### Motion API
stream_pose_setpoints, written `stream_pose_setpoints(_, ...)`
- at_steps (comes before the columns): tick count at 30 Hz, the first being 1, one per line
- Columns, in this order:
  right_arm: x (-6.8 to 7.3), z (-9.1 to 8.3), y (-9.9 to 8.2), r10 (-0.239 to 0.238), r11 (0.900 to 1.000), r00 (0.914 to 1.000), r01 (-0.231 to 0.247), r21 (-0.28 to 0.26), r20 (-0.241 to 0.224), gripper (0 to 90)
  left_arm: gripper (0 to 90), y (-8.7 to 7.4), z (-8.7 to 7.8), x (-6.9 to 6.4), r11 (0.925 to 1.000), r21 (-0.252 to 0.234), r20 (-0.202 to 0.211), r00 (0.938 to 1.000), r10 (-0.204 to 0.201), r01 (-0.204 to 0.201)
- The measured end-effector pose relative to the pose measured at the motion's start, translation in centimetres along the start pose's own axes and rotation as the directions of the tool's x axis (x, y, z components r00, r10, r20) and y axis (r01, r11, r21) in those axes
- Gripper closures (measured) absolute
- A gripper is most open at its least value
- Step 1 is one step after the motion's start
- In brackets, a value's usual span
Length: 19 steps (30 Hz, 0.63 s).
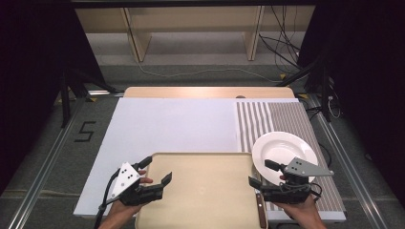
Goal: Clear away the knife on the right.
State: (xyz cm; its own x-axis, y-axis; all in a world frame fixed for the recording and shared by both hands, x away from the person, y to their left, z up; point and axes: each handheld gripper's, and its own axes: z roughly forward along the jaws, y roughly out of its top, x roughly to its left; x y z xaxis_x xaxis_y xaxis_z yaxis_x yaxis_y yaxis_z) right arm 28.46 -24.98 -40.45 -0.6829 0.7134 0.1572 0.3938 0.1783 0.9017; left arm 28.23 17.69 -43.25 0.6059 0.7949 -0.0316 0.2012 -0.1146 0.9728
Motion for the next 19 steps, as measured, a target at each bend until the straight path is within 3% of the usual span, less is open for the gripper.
stream_pose_setpoints(19,-0.1,-0.47,-0.03,-0.011,0.9994,0.9998,0.012,-0.033,0.015,17.2,15.4,-0.02,0.04,0.03,1.0,0.002,-0.001,1.0,0.003,-0.003)
